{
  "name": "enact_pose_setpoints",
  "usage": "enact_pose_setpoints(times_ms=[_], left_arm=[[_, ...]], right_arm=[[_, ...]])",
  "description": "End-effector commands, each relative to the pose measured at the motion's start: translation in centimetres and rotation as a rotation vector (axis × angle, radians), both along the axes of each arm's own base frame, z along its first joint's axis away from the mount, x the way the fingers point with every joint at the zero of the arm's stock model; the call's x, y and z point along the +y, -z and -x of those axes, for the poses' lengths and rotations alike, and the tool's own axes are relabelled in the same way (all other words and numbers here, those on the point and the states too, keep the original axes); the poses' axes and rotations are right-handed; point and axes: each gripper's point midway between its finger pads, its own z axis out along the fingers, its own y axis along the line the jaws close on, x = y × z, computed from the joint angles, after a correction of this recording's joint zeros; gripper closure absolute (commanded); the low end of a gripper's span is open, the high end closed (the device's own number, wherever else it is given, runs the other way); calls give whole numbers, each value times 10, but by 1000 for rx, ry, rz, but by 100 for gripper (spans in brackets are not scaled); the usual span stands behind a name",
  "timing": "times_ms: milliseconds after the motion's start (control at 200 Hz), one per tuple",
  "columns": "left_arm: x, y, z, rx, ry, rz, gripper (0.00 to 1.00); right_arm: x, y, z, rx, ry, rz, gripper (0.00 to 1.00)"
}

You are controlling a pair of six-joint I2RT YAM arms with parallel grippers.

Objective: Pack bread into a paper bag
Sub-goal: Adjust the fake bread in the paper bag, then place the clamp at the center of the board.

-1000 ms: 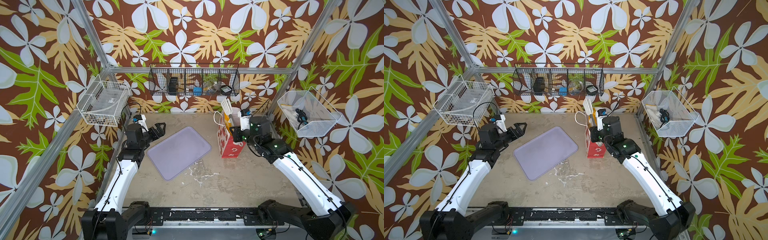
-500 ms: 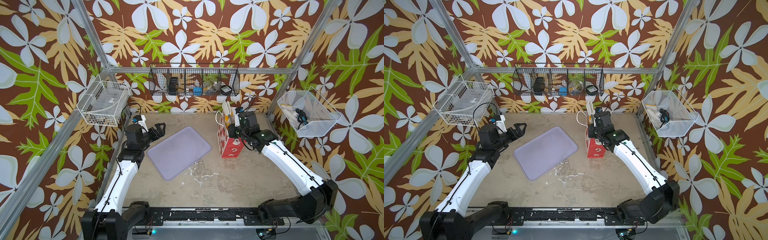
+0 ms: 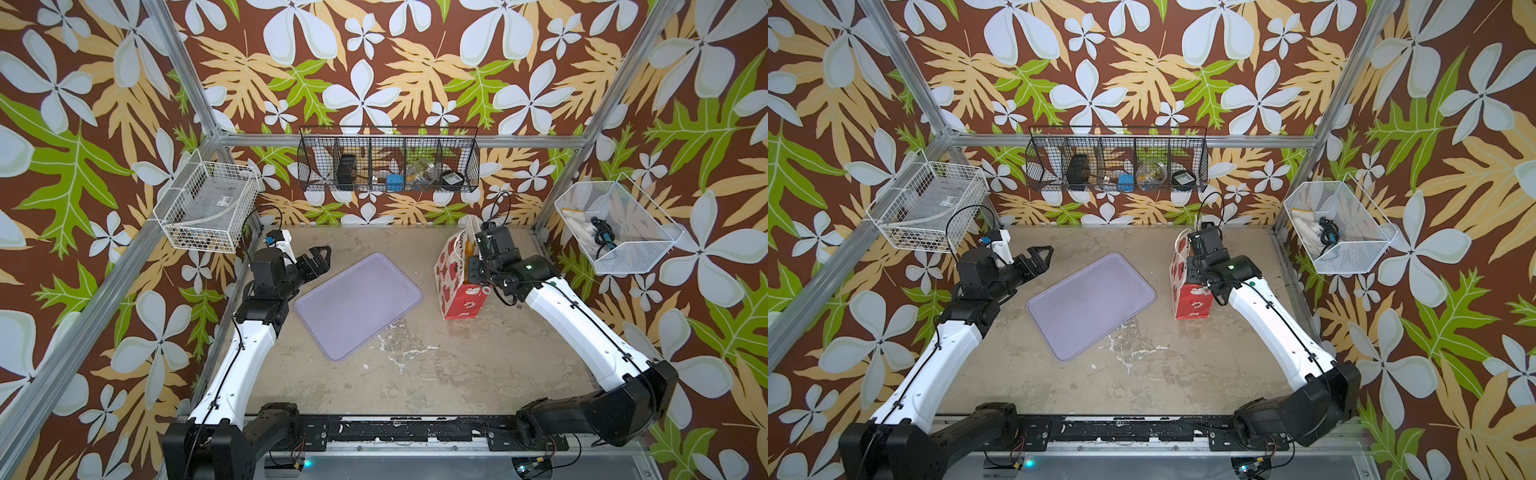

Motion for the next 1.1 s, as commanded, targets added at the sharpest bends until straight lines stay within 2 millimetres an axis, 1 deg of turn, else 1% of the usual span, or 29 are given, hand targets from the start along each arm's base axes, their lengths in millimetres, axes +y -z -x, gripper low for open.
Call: enact_pose_setpoints(times_ms=[0, 65, 95, 175, 315, 380, 430, 495, 530, 535, 585, 636, 661, 706, 726, 731, 761, 766, 776, 786, 791, 856, 911, 961, 981, 991, 1031, 1076, 1096], left_arm=[[-1, -7, -4, -29, 9, -9, 1], [-2, -7, -5, -27, 15, 0, 1], [-3, -7, -5, -27, 18, 2, 1], [-4, -6, -4, -27, 22, 10, 1], [-4, -8, -2, -34, 24, 12, 1], [-4, -8, -1, -33, 24, 12, 1], [-4, -10, 1, -37, 22, 12, 1], [-4, -11, 2, -39, 21, 13, 1], [-4, -12, 3, -41, 21, 13, 1], [-4, -12, 3, -41, 22, 13, 1], [-4, -12, 3, -42, 22, 15, 1], [-4, -13, 4, -44, 24, 17, 1], [-4, -13, 4, -44, 25, 18, 1], [-5, -13, 4, -43, 28, 17, 1], [-5, -14, 4, -45, 29, 17, 1], [-5, -13, 4, -44, 29, 17, 1], [-5, -13, 4, -43, 30, 15, 1], [-5, -13, 4, -43, 30, 14, 1], [-5, -13, 4, -41, 30, 15, 1], [-5, -13, 4, -40, 30, 14, 1], [-5, -12, 4, -40, 30, 14, 1], [-5, -13, 5, -40, 32, 13, 1], [-5, -13, 5, -37, 32, 7, 1], [-4, -12, 5, -35, 29, 3, 1], [-4, -12, 5, -34, 29, 1, 1], [-4, -12, 5, -34, 29, 1, 1], [-4, -11, 4, -31, 30, 2, 1], [-5, -10, 4, -28, 32, 2, 1], [-5, -9, 4, -25, 31, 5, 1]], right_arm=[[-5, -12, 18, -10, -6, -17, 100], [-2, -33, 18, -88, -32, -58, 100], [-1, -47, 18, -134, -40, -75, 100], [-3, -70, 16, -217, -32, -96, 100], [1, -103, 12, -329, -56, -132, 100], [-1, -117, 13, -367, -47, -134, 100], [-10, -130, 15, -409, -10, -124, 100], [-35, -144, 22, -466, 105, -88, 100], [-51, -147, 28, -483, 182, -57, 100], [-56, -148, 30, -486, 209, -48, 100], [-74, -146, 37, -490, 297, -5, 100], [-88, -135, 44, -477, 373, 28, 100], [-92, -127, 46, -465, 393, 38, 100], [-98, -106, 49, -432, 426, 36, 100], [-99, -93, 49, -408, 432, 26, 100], [-99, -93, 49, -408, 432, 26, 100], [-101, -72, 48, -367, 435, 13, 100], [-101, -65, 47, -352, 435, 4, 100], [-101, -63, 47, -348, 436, -1, 100], [-101, -51, 46, -321, 435, -7, 100], [-101, -51, 46, -321, 435, -7, 100], [-99, 0, 46, -217, 436, -48, 100], [-100, 41, 50, -151, 442, -63, 100], [-100, 70, 54, -101, 450, -77, 100], [-100, 85, 57, -67, 449, -74, 100], [-100, 87, 56, -67, 451, -80, 100], [-98, 110, 59, -20, 448, -79, 100], [-95, 127, 60, 15, 441, -87, 100], [-92, 138, 61, 40, 438, -94, 100]])
